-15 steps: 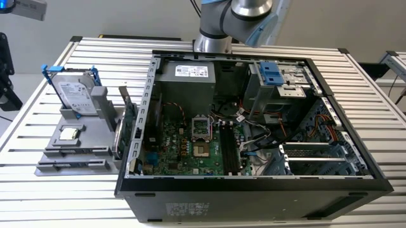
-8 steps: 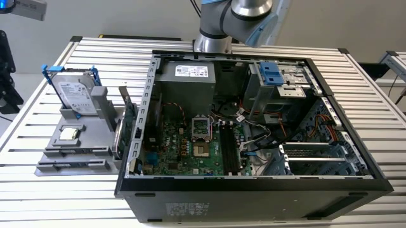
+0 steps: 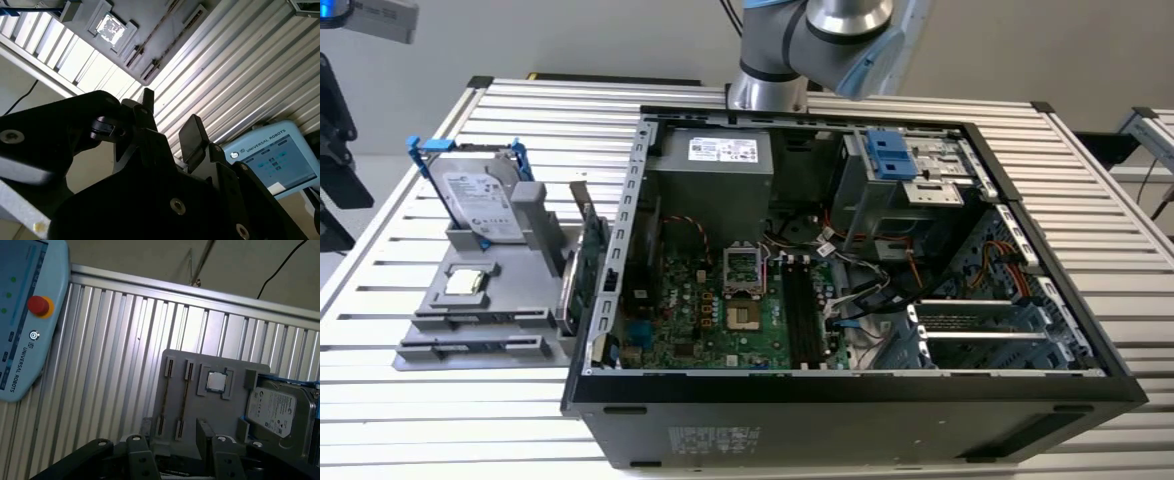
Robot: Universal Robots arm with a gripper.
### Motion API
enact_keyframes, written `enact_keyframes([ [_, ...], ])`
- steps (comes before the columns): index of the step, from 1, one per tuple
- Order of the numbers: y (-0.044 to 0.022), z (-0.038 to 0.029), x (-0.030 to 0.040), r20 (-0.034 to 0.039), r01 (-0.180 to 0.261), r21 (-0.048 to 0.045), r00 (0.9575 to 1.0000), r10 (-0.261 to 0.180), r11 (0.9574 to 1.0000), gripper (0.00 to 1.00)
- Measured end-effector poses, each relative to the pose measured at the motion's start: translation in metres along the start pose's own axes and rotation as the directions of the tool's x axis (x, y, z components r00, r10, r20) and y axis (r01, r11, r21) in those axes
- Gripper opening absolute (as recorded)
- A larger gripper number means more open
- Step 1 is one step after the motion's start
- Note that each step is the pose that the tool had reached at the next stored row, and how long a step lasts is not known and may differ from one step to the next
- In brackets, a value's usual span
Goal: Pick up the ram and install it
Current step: 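Pick up the ram and move it above insertion slot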
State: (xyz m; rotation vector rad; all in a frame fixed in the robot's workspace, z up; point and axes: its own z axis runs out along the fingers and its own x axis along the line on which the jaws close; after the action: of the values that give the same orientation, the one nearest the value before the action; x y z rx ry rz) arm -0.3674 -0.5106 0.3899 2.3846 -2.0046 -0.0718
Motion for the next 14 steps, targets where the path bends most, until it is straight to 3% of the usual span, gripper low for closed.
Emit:
enact_keyframes([
  [7,0.0001,0.0004,0.0000,0.0000,-0.010,0.0046,1.0000,0.010,0.9999,1.00],
  [14,0.0002,0.0026,0.0000,0.0021,-0.063,0.0087,0.9980,0.063,0.9980,1.00],
])
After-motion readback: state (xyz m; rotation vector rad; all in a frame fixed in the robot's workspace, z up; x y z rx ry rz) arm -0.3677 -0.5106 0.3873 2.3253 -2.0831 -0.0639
